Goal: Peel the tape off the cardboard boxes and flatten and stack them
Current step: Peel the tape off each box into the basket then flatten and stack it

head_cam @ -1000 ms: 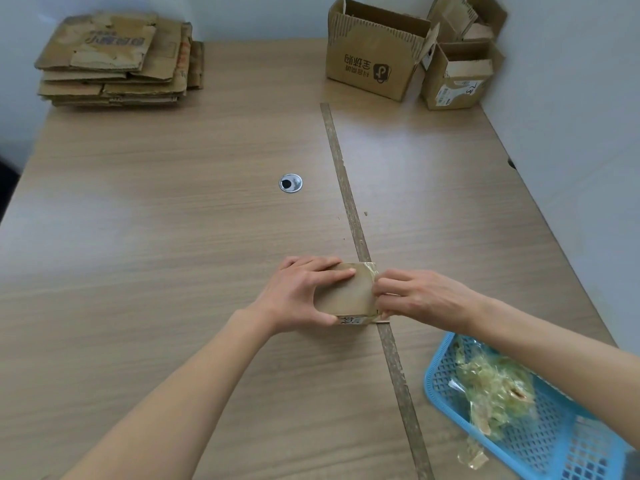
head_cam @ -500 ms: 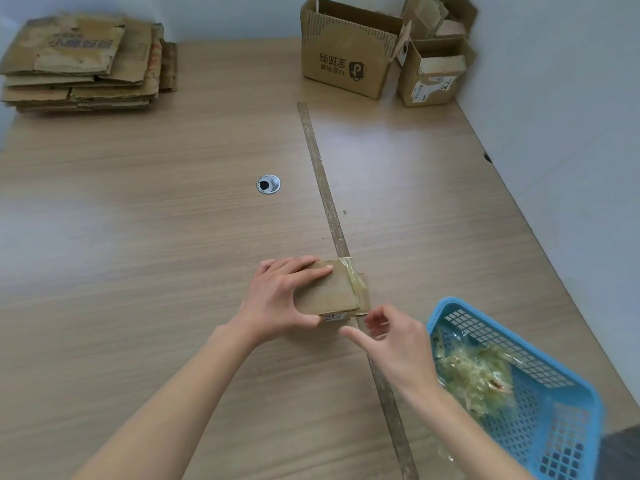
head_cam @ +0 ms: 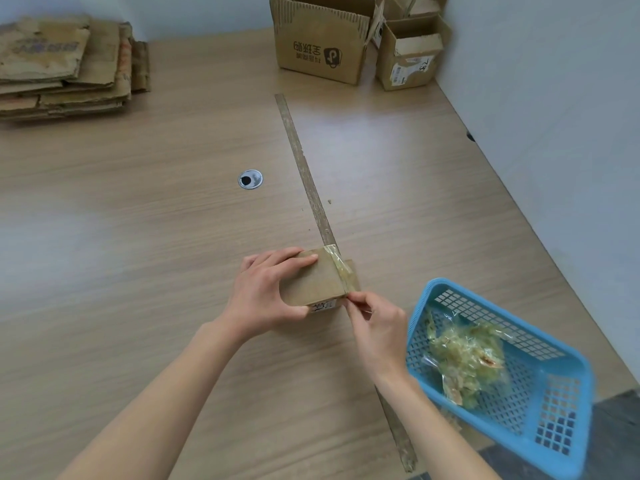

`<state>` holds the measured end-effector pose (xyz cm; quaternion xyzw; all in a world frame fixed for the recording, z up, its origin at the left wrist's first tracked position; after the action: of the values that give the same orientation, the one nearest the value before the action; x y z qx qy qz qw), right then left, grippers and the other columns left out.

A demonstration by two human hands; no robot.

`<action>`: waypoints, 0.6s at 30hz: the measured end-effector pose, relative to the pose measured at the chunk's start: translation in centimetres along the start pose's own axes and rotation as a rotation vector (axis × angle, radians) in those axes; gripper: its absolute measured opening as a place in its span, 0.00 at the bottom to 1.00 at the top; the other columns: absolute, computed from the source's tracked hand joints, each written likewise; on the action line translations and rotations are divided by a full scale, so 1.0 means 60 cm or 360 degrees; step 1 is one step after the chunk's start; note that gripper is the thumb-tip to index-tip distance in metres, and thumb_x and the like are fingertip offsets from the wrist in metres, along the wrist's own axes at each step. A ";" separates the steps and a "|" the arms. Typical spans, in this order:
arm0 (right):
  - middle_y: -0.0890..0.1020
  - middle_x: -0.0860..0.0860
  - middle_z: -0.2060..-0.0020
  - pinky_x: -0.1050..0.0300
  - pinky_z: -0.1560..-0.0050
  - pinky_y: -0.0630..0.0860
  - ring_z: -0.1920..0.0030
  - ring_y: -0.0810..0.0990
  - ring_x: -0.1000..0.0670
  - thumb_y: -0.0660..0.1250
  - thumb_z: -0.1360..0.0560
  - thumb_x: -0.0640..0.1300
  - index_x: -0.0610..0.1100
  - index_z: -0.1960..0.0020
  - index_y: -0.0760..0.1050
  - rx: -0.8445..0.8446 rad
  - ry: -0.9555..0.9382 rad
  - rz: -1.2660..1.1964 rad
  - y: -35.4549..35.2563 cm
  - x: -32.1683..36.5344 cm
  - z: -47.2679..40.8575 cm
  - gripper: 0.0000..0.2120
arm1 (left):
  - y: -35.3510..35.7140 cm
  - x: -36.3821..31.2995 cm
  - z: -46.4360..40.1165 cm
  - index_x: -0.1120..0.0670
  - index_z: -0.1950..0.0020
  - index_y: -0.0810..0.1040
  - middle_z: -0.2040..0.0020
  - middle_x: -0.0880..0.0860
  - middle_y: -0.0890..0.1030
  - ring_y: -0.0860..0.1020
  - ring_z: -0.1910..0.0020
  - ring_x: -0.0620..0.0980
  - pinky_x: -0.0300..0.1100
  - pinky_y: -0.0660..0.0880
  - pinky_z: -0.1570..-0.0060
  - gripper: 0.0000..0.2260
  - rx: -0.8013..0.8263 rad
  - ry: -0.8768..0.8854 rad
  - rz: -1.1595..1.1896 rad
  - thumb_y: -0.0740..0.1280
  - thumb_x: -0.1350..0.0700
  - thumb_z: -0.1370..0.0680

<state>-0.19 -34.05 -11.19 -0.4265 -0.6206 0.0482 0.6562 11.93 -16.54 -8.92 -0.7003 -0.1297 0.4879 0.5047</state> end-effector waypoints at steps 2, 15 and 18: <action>0.86 0.53 0.58 0.57 0.56 0.82 0.60 0.84 0.56 0.77 0.26 0.36 0.43 0.50 0.85 0.0021 -0.0076 0.0046 -0.003 0.005 0.000 0.06 | 0.000 0.000 0.001 0.38 0.30 0.76 0.30 0.40 0.75 0.72 0.32 0.43 0.41 0.59 0.35 0.37 0.0000 -0.0002 0.0005 0.74 0.41 0.40; 0.86 0.54 0.59 0.68 0.59 0.78 0.64 0.83 0.58 0.72 0.23 0.41 0.45 0.52 0.84 0.0315 -0.0209 0.0337 -0.089 0.021 -0.148 0.02 | 0.000 -0.005 -0.002 0.37 0.30 0.76 0.30 0.38 0.74 0.70 0.31 0.41 0.41 0.59 0.35 0.37 0.0149 0.0078 -0.0002 0.73 0.40 0.40; 0.86 0.56 0.63 0.59 0.55 0.84 0.63 0.85 0.59 0.73 0.25 0.43 0.47 0.53 0.86 0.0285 0.0149 -0.0088 -0.056 0.036 -0.144 0.03 | 0.000 -0.006 -0.001 0.38 0.30 0.76 0.30 0.38 0.74 0.71 0.32 0.41 0.40 0.58 0.36 0.37 0.0132 0.0083 -0.0010 0.73 0.41 0.40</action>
<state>6.12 -39.21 -6.30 -0.3507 -0.5940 0.0654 0.7210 11.77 -16.82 -8.72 -0.6907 -0.0984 0.4728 0.5382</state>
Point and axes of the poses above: each hand's wrist, its own z-axis away from the middle knuckle, its own y-axis out of the palm, x = y × z, the point moved 4 cm from there along -z, towards the middle knuckle
